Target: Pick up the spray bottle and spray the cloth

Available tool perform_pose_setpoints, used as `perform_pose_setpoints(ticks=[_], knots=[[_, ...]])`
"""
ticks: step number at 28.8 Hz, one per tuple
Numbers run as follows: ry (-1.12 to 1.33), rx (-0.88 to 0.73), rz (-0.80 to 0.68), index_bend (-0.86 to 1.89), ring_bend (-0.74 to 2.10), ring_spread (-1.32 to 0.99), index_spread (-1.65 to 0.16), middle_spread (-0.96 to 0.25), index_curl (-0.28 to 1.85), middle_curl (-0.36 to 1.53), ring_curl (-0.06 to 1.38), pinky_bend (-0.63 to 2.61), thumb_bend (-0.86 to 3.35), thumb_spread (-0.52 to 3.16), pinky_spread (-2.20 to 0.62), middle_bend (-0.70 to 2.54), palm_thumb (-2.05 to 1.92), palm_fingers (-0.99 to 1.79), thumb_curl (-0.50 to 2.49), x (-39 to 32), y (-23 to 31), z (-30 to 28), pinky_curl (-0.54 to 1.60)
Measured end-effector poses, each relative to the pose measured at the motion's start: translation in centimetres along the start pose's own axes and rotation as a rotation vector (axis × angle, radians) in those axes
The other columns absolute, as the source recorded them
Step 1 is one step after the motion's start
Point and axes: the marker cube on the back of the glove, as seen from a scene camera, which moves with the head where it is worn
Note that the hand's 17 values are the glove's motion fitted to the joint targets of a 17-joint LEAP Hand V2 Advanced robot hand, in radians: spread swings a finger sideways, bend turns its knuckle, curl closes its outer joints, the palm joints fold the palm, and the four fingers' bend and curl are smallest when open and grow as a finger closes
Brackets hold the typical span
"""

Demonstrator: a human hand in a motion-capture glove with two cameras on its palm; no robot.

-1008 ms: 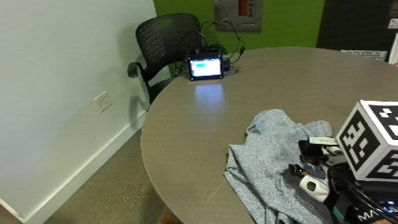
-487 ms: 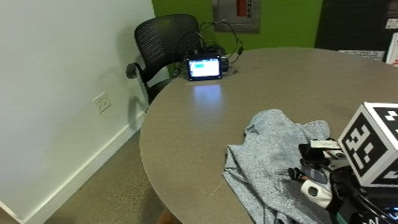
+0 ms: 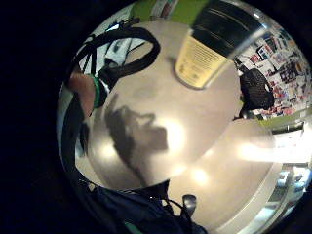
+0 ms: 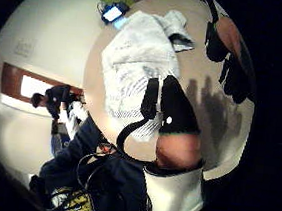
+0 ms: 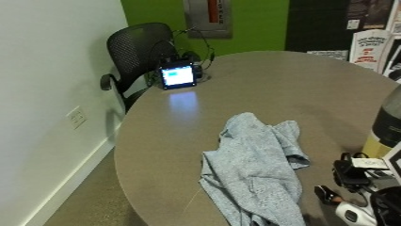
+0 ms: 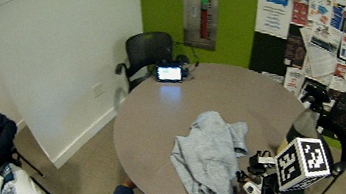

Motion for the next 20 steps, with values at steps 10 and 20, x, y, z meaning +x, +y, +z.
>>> perform_pose_setpoints(ticks=[10, 20], knots=[[-0.126, 0.107, 0.133, 0.10, 0.62, -0.22, -0.28, -0.12, 0.25, 0.41, 0.40, 0.36, 0.17, 1.24, -0.17, 0.48, 0.53, 1.15, 0.35, 6.7, -1.2, -3.5, 0.35], [-0.754, 0.142, 0.023, 0.16, 0.38, -0.15, -0.35, -0.09, 0.30, 0.37, 0.39, 0.43, 0.08, 1.16, 0.05, 0.23, 0.55, 0.47, 0.37, 14.1, -10.4, -4.2, 0.42]])
